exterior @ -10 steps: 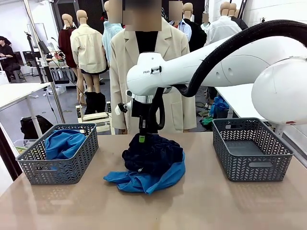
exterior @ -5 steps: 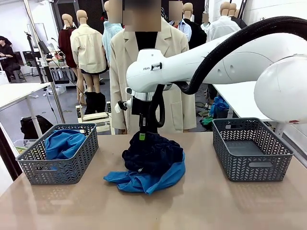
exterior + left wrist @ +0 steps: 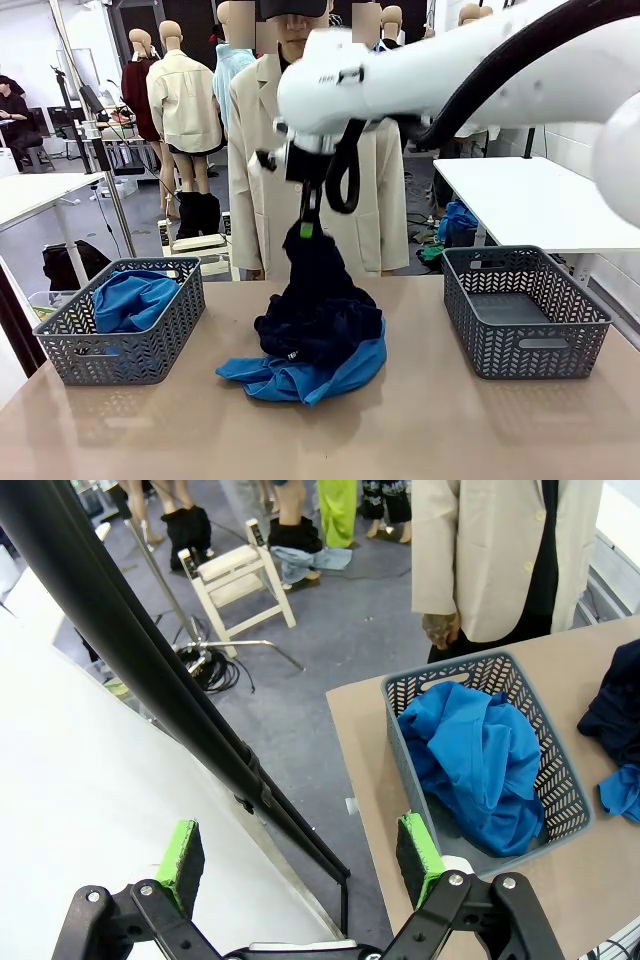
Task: Sort the tops and bottoms.
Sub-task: Lift clothes from the center of the table with your right hand.
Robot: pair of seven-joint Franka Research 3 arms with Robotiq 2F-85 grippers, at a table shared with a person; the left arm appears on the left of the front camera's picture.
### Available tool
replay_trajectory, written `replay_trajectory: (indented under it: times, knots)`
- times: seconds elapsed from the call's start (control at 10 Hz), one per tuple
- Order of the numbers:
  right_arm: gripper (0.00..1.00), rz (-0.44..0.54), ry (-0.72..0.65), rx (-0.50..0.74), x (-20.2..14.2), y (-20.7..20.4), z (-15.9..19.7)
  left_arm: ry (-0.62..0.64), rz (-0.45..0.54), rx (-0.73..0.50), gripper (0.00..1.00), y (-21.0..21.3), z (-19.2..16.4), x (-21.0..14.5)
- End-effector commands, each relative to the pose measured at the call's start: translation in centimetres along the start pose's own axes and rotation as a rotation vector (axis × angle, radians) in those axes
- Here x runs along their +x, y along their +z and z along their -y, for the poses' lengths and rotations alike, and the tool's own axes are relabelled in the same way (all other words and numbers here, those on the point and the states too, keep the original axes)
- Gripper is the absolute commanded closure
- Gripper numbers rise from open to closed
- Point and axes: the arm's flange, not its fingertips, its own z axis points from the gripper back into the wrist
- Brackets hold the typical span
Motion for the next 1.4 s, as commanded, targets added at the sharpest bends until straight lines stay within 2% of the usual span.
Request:
replay_trajectory:
  times: [0.0, 0.1, 0.4, 0.6, 0.8, 1.1, 1.3]
  knots:
    - [1.0, -0.057, -0.049, -0.161, -0.7, 4.6, -3.4, 0.008, -0.017, -0.001, 0.0, 0.1, -0.1, 0.2]
    - [1.0, -0.076, -0.1, -0.24, -0.6, 8.0, -4.6, 0.008, -0.017, -0.001, 0.0, 0.1, -0.1, 0.2]
    - [1.0, -0.051, -0.209, -0.408, -1.2, 18.8, -8.0, 0.008, -0.017, -0.001, 0.0, 0.1, -0.1, 0.2]
    - [1.0, 0.009, -0.339, -0.507, -2.4, 25.9, -10.4, 0.008, -0.017, -0.001, 0.0, 0.1, -0.1, 0.2]
    - [1.0, 0.085, -0.449, -0.612, -3.6, 32.7, -14.3, 0.008, -0.017, -0.001, 0.0, 0.1, -0.1, 0.2]
    - [1.0, 0.133, -0.576, -0.683, -4.1, 38.8, -18.3, 0.008, -0.017, -0.001, 0.0, 0.1, -0.1, 0.2]
    - [1.0, 0.179, -0.611, -0.719, -4.2, 41.6, -21.8, 0.008, -0.017, -0.001, 0.0, 0.1, -0.1, 0.2]
